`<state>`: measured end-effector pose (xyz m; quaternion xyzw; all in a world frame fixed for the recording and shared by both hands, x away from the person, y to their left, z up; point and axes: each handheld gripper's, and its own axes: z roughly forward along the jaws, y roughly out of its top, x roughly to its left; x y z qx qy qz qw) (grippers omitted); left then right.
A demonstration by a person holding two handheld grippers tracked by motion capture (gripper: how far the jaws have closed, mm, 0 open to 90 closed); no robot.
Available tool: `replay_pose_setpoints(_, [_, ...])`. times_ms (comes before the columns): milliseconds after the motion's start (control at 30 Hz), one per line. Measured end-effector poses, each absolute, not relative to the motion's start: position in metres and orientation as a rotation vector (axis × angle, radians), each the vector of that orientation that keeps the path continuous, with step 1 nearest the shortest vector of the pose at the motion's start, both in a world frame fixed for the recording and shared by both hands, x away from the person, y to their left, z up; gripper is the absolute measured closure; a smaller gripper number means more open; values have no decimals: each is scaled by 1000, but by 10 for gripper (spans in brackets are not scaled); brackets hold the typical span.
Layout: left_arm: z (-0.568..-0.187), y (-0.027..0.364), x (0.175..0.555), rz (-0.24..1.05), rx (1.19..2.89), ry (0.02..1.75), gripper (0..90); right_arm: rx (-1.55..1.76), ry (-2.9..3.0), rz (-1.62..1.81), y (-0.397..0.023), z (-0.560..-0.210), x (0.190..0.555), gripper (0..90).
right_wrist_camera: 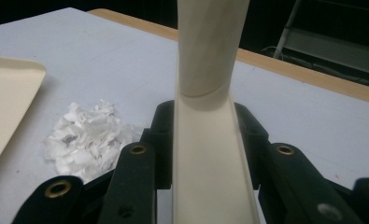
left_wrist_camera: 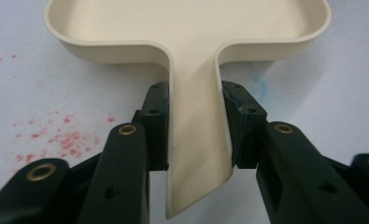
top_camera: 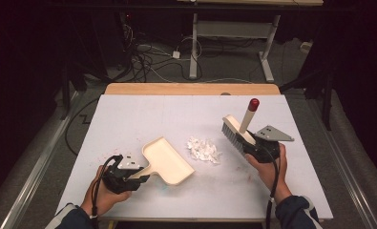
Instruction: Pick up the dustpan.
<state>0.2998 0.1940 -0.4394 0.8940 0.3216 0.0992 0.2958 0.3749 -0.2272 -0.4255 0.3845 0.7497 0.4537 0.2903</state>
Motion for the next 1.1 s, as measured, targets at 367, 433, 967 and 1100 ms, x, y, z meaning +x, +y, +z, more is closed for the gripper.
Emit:
replay_pose_setpoints(367, [-444,188,302,201,2388,839,633,1054,1997,1171,-207,-433,394,674])
replay_pose_setpoints(433, [-445,186,302,199,2399,834,633,1052,1993,1168,-206,-435,397,674])
replay_pose_setpoints(967, [-448,178,304,204,2414,815,632,1020,2015,1157,-178,-449,404,674])
replay_pose_setpoints(1100, [-448,177,304,209,2417,813,632,1014,2027,1170,-174,-450,403,674])
